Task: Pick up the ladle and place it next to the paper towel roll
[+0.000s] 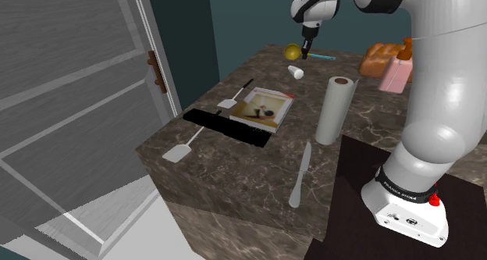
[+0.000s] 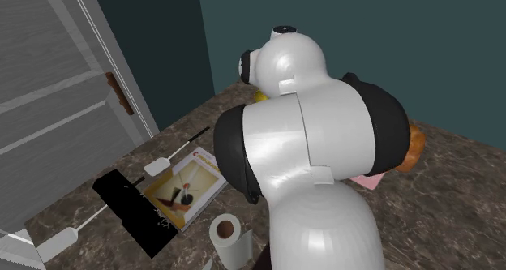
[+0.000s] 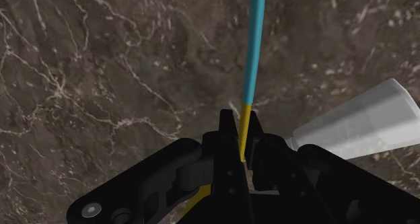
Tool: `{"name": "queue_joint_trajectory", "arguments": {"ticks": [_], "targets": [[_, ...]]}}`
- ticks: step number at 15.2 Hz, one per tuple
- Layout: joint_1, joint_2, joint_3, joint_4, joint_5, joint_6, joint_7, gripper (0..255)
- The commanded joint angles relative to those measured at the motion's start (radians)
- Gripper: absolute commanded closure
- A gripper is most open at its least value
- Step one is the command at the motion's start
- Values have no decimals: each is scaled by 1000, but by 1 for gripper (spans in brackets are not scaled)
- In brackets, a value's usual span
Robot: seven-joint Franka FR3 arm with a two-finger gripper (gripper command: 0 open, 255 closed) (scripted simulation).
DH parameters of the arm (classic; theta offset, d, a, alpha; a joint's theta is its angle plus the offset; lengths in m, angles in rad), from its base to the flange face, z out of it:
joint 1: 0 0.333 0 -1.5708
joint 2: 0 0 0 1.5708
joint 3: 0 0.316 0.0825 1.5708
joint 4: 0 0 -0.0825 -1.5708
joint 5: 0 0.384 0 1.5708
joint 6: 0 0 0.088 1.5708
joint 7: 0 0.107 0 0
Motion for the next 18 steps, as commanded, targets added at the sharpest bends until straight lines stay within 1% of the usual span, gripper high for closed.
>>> {"name": "queue_joint_trajectory", "arguments": {"ticks": [1, 18], "targets": [[-1, -5, -3, 18, -4, -23, 2, 255], [0, -58, -25, 175, -43, -226, 26, 255]]}}
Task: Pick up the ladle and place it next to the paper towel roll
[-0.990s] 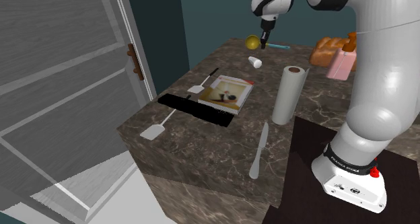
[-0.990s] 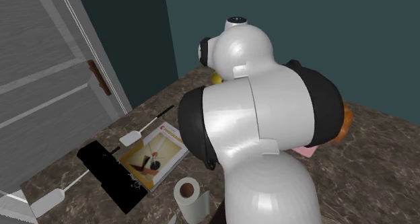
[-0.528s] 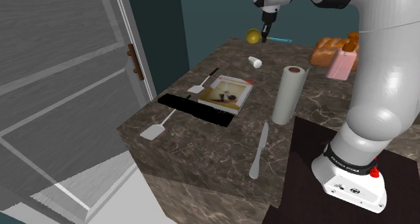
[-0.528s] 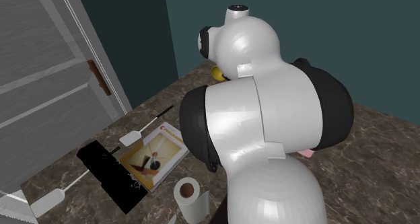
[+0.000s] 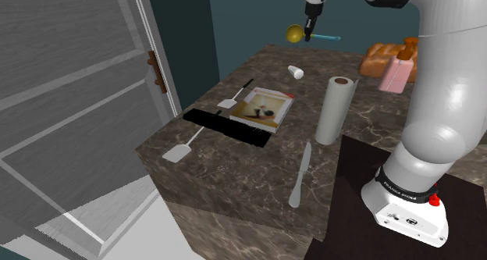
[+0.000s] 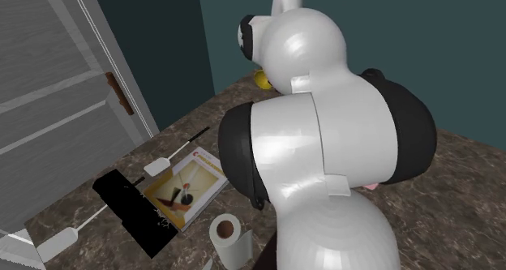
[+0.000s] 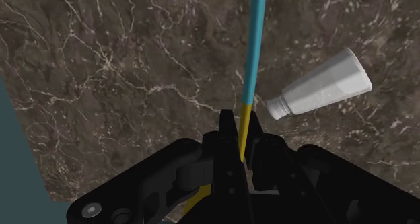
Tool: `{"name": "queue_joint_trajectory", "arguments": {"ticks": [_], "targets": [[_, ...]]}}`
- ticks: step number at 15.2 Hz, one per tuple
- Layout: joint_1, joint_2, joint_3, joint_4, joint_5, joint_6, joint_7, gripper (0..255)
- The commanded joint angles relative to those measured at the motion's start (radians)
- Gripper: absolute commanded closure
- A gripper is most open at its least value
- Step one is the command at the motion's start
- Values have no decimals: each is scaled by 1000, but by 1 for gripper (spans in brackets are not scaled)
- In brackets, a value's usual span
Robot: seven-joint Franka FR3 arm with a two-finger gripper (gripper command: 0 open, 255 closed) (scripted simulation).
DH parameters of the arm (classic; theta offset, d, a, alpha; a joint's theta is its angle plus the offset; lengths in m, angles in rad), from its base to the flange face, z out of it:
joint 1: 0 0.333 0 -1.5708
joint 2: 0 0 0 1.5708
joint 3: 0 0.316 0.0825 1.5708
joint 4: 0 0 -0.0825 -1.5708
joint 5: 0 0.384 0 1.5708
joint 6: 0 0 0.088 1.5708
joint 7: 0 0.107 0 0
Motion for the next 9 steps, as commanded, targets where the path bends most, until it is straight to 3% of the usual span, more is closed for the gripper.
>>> {"name": "queue_joint_trajectory", "arguments": {"ticks": [1, 9], "targets": [[-3, 0, -1, 28, -1, -28, 1, 255], [-15, 1, -5, 138, -4, -136, 5, 255]]}}
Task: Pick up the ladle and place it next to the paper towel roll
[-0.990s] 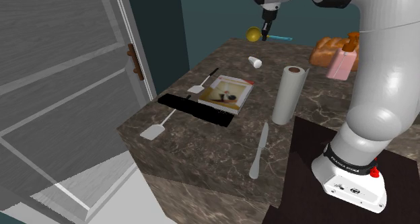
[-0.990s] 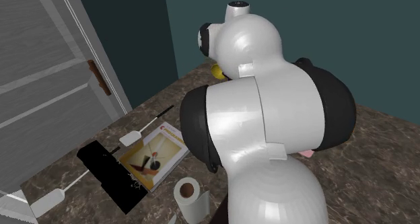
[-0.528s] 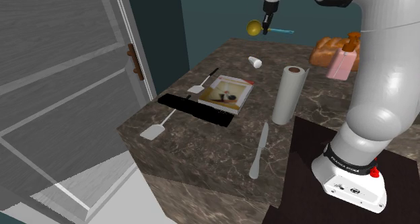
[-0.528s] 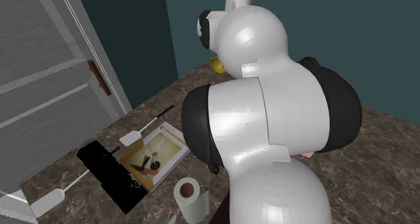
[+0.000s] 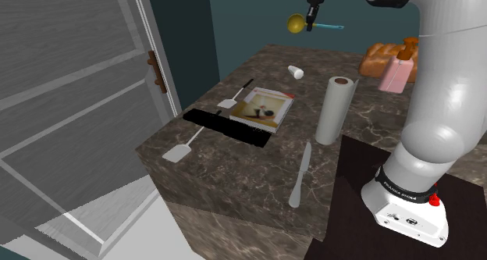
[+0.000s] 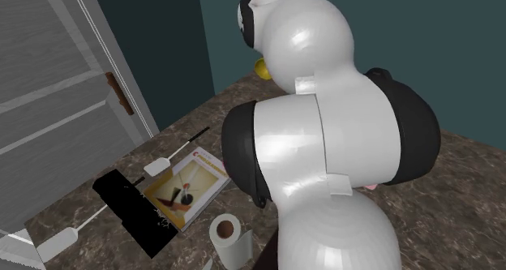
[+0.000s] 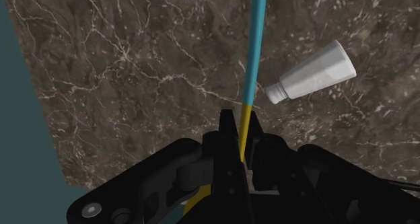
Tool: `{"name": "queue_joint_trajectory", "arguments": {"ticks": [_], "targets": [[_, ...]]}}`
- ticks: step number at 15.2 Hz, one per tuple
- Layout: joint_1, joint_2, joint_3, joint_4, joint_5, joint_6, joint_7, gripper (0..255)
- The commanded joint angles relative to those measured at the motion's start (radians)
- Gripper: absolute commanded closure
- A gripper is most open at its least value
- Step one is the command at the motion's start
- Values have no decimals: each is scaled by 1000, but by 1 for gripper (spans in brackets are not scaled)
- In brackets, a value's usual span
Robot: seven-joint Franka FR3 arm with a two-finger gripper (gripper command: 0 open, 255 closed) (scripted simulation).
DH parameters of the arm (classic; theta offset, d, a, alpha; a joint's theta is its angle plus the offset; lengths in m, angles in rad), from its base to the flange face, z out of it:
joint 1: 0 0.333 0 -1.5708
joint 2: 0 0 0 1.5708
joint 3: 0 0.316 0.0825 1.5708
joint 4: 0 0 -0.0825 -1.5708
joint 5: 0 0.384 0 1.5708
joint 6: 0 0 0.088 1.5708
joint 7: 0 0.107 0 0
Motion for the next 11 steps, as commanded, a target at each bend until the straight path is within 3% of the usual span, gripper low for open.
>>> {"name": "queue_joint_trajectory", "arguments": {"ticks": [1, 11], "targets": [[-2, 1, 0, 31, -1, -30, 3, 255], [-37, 36, -1, 219, 15, -184, 3, 255]]}}
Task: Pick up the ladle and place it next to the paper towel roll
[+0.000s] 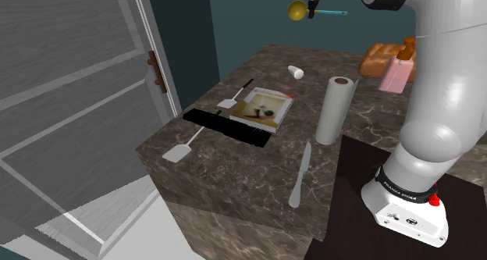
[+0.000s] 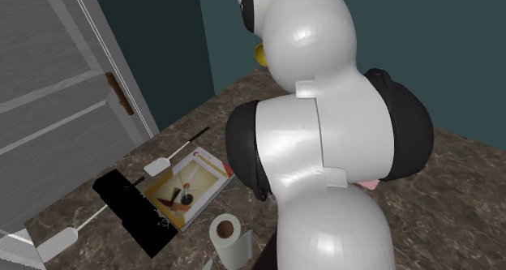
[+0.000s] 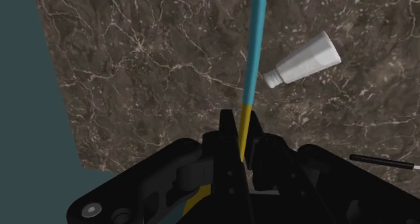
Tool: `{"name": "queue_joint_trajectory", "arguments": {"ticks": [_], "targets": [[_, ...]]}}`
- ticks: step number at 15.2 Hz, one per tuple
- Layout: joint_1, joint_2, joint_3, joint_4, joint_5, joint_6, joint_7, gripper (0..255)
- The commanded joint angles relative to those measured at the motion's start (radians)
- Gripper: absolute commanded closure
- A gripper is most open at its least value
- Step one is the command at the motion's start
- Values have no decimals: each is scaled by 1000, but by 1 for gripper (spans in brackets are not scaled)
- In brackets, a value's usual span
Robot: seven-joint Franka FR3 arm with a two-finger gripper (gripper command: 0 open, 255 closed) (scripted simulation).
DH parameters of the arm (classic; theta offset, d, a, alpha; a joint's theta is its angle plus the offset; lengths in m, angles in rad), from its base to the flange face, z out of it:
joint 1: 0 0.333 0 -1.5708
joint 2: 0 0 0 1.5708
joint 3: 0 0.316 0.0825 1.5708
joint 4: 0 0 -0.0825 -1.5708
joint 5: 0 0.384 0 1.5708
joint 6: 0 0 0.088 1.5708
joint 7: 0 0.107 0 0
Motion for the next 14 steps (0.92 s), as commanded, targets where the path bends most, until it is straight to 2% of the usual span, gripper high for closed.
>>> {"name": "queue_joint_trajectory", "arguments": {"ticks": [1, 4, 6, 9, 14], "targets": [[-9, 10, 0, 46, 5, -37, 1, 255], [-26, 30, 2, 116, 15, -87, 0, 255], [50, -92, -12, -59, -47, -25, 27, 255], [136, -254, -15, -263, -140, 36, 86, 255], [215, -498, 28, -524, -288, 83, 212, 255]]}}
